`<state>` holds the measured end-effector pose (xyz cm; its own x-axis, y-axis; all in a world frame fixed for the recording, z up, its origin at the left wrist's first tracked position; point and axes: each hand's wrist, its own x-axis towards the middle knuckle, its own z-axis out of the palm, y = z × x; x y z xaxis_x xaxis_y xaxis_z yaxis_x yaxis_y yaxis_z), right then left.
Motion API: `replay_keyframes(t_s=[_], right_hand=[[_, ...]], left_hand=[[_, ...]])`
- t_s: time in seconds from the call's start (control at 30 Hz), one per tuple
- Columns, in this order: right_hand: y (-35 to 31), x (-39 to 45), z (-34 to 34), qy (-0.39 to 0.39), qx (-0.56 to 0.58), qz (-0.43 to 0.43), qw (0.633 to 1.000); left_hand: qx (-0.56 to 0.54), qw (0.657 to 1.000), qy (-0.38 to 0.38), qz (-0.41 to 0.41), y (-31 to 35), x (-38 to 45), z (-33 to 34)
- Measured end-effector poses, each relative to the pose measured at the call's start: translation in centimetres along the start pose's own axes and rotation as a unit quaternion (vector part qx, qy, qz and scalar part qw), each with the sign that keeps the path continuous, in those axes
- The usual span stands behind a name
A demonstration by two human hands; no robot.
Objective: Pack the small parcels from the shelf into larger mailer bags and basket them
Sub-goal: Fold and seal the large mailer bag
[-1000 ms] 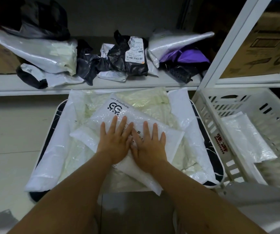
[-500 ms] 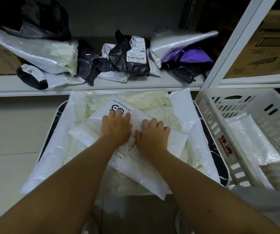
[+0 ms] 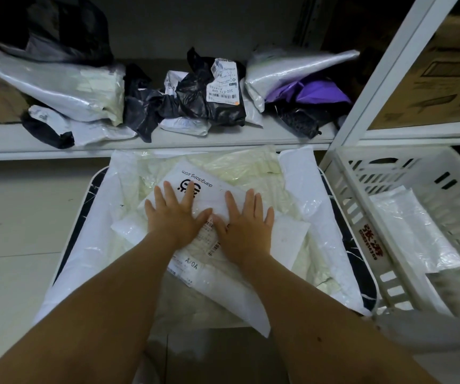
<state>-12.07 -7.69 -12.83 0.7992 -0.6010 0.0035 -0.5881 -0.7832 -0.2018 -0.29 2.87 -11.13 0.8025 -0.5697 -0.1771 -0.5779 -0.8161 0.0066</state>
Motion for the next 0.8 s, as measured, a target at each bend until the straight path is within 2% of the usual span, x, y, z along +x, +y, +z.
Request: replay_keyframes(t_s=[0.17,0.37,0.43,0.5,0.53,0.63,0.7,0.8], right_hand=[[-0.4,-0.9,-0.4,-0.025,0.005,0.063,0.998],[1.2,-1.5,-2.4,-0.081,-0.005,0.002,0.997],[2.4,-2.8,-3.1,-0.023,0.0,0.074,0.997],[3.1,-4.4,-3.8,0.049,0.014,0.207,0.977],[3.2,-5.0,-4.2,0.057,0.034,0.262,0.963],[3.0,-6.0,-5.3,0.015,0.113,0.368,0.923],[2.8,-6.1,-5.9,0.009,0.181,0.388,0.904],[2.5,-5.5,-7.1,0.081,0.28,0.304,0.907]], left_hand=[[0.02,0.998,-0.017,-0.051,-0.7,-1.6,0.3],[0.043,0.995,-0.06,-0.061,-2.0,-3.5,-0.4],[0.041,0.992,-0.062,-0.1,-3.0,-3.9,-1.1],[0.025,0.984,-0.041,-0.169,-4.0,-4.3,-1.9],[0.014,0.98,-0.027,-0.194,-4.5,-4.5,-2.3],[-0.019,0.975,0.007,-0.223,-4.5,-5.4,-3.3],[-0.041,0.971,0.013,-0.234,-4.1,-6.1,-3.9],[-0.1,0.959,-0.005,-0.264,-3.8,-6.9,-4.6]])
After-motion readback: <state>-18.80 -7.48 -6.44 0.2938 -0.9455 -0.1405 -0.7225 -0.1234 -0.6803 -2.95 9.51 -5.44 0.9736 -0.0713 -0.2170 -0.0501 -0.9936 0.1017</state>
